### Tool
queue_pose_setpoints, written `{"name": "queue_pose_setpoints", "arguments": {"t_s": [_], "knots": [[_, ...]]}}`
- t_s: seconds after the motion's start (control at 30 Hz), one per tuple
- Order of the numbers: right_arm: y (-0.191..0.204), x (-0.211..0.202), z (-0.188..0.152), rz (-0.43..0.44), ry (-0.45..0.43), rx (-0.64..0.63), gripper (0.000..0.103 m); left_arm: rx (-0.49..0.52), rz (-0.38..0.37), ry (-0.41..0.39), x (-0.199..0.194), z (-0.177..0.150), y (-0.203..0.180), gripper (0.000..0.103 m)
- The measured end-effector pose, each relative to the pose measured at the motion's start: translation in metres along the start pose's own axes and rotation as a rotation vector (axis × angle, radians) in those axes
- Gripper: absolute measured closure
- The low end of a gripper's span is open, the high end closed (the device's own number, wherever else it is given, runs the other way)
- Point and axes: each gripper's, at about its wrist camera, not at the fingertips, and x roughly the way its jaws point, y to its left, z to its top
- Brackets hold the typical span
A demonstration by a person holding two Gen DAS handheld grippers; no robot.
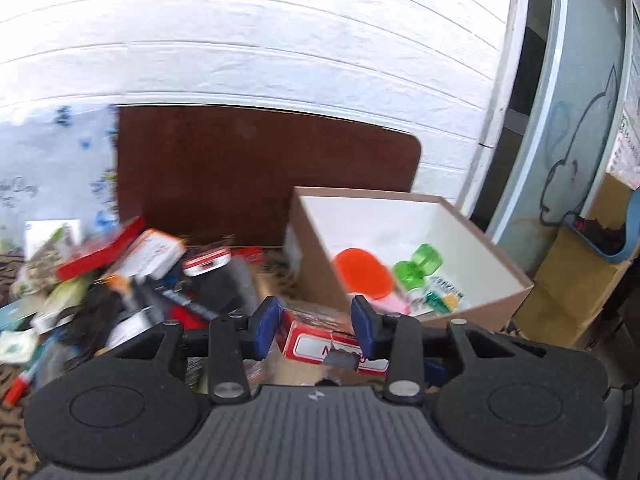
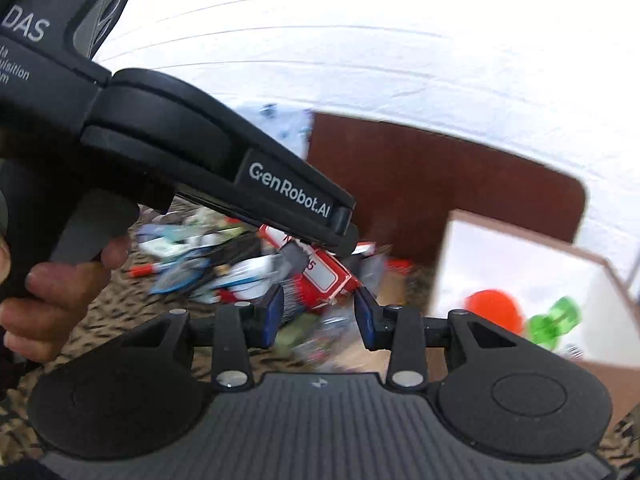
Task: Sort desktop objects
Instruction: 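Carry the card box into the cardboard box and open the left tool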
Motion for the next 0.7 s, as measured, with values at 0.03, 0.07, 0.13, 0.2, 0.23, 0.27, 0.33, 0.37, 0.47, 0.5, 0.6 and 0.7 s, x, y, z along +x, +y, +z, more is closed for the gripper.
{"name": "queue_pose_setpoints", "arguments": {"t_s": [0.03, 0.07, 0.13, 0.2, 0.23, 0.27, 0.33, 0.37, 0.47, 0.5, 0.6, 0.7], "knots": [[-0.007, 0.001, 0.002, -0.017, -0.001, 0.004, 0.065, 0.003, -0.009, 0.005, 0.006, 0.003, -0.005, 0.061], [-0.015, 0.003, 0.004, -0.031, -0.002, 0.009, 0.065, 0.002, -0.020, 0.006, 0.013, 0.007, -0.009, 0.061], [-0.030, 0.007, 0.007, -0.052, -0.001, 0.015, 0.066, 0.001, -0.038, 0.002, 0.023, 0.014, -0.015, 0.061], [-0.042, 0.010, 0.010, -0.073, -0.003, 0.008, 0.067, 0.008, -0.053, 0.000, 0.034, 0.023, -0.022, 0.061], [-0.048, 0.013, 0.012, -0.084, -0.001, -0.002, 0.067, 0.012, -0.059, 0.002, 0.040, 0.027, -0.025, 0.061], [-0.055, 0.016, 0.013, -0.093, 0.002, -0.008, 0.067, 0.016, -0.061, 0.007, 0.048, 0.032, -0.029, 0.061], [-0.069, 0.023, 0.016, -0.105, 0.013, -0.004, 0.067, 0.022, -0.069, 0.013, 0.060, 0.038, -0.035, 0.061], [-0.074, 0.027, 0.017, -0.112, 0.020, -0.004, 0.067, 0.024, -0.073, 0.016, 0.067, 0.041, -0.038, 0.061], [-0.094, 0.041, 0.019, -0.129, 0.046, -0.004, 0.067, 0.026, -0.087, 0.033, 0.090, 0.049, -0.045, 0.061], [-0.101, 0.046, 0.019, -0.130, 0.056, 0.001, 0.067, 0.026, -0.092, 0.040, 0.099, 0.051, -0.047, 0.061], [-0.118, 0.059, 0.017, -0.134, 0.090, 0.008, 0.067, 0.021, -0.103, 0.061, 0.124, 0.057, -0.050, 0.061], [-0.135, 0.076, 0.016, -0.140, 0.125, -0.008, 0.067, 0.014, -0.119, 0.085, 0.149, 0.061, -0.053, 0.061]]}}
